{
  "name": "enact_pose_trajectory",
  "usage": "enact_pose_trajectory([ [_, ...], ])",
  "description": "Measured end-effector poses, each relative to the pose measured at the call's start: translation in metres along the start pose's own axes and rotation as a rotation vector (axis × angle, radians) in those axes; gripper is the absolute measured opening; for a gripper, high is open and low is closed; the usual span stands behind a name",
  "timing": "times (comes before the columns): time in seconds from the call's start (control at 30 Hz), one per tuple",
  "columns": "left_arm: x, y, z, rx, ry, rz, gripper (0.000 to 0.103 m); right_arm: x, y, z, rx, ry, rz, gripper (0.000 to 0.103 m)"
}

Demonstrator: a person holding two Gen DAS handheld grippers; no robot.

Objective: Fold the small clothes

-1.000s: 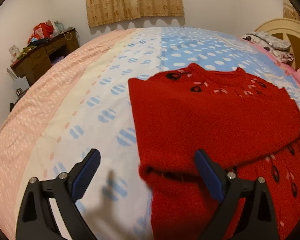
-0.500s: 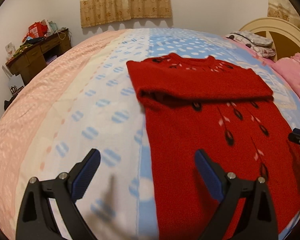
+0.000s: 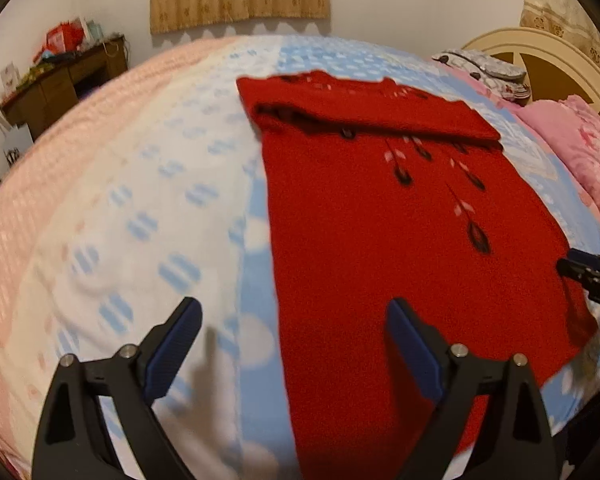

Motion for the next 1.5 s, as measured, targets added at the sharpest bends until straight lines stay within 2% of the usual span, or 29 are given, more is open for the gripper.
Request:
enact_pose_trajectory([
  [0.23,0.028,0.01,-0.006,0.081,0.016,0.046,0.074,0.02,0.012,0.002,0.028,0.01,-0.004,0.054],
  [0.4,0.039,0.015,-0.009,0.089,0.004,0.039,0.067,0.03,0.021,-0.005,0.046,-0.006,-0.013,0.054],
  [0.6,0.046,0.021,-0.008,0.166,0.053,0.065,0.062,0.04,0.027,-0.01,0.066,-0.018,-0.012,0.054],
  [0.73,0.052,0.024,-0.01,0.188,0.064,0.077,0.06,0.047,0.031,-0.013,0.068,-0.031,-0.013,0.054],
  [1.13,0.058,0.028,-0.012,0.168,0.042,0.074,0.041,0.065,0.038,-0.028,0.06,-0.1,-0.011,0.054],
  [1.27,0.059,0.029,-0.009,0.153,0.032,0.061,0.019,0.069,0.04,-0.029,0.043,-0.112,-0.01,0.054],
  [1.37,0.059,0.028,-0.004,0.171,0.051,0.055,0.013,0.072,0.038,-0.028,0.029,-0.116,-0.003,0.054],
  [1.5,0.06,0.029,-0.005,0.176,0.039,0.042,0.011,0.072,0.038,-0.029,0.028,-0.124,-0.006,0.054],
])
Point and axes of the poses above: each gripper's, at about its wrist camera, not at the fingertips, and y roughly against the way its jaws point, z to its left, x to its underside, the point moved 4 cm from there along -y, roughly the way its jaws point, and after that the axes turned 7 degrees about -x, right-handed, at the moved point
